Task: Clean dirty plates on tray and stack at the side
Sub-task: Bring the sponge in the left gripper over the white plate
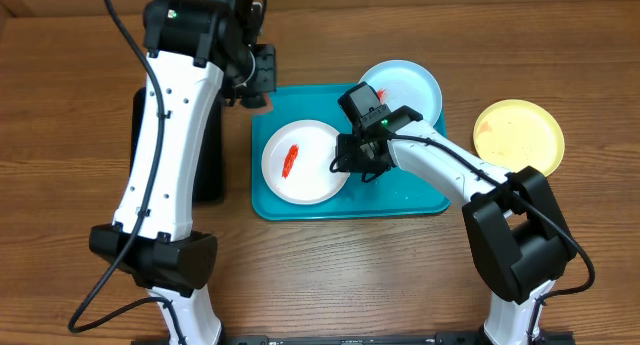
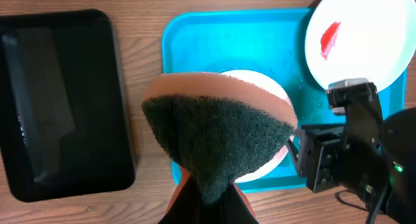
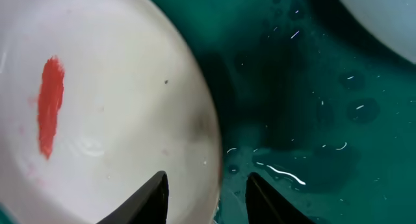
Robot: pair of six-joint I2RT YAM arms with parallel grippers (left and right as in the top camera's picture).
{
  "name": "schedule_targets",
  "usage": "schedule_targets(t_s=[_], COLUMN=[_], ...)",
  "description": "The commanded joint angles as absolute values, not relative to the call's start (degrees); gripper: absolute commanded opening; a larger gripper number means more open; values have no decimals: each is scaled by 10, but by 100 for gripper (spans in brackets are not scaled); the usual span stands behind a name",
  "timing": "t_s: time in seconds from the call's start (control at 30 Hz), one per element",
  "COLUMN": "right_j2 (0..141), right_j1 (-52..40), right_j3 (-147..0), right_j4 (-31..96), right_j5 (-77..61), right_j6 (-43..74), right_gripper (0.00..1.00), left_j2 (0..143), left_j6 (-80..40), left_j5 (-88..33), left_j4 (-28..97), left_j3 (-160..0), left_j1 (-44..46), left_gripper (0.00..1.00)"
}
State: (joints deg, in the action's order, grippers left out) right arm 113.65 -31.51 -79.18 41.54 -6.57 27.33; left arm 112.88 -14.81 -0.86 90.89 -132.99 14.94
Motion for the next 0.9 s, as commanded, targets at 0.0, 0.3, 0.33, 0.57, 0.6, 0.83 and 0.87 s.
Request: schedule_targets(t_s=[0.0,0.3,0.33,0.57,0.6,0.83,0.87], right_j2=[1151,1177,1177,1177,1177,1177,1177], right_j1=[-314,-315,-315,-315,-314,-289,-285], right_j3=[-802,-802,-802,-802,-802,-819,-823], right_j4=[410,409,411,425,424,459,473], right_j5=[-45,-52,-57,-86,-99,-185,-191], right_j6=[252,295,307,408,408,407,405], right_gripper=[39,14,11,4,7,22,22], left_j2=[1122,1122,1122,1122,1122,1122,1122], left_j6=[-144,-143,-143,-135,-130,-111,-105], left_j5=[-11,-11,-11,-11,-11,-11,-11], left_j4=[895,833,830,826,826,826,826], left_j3=[-1300,-1208,-1206,-1203,-1201,-1162,-1156], left_j1=[163,165,165,168,169,171,171], left_gripper=[4,4,4,4,4,4,4])
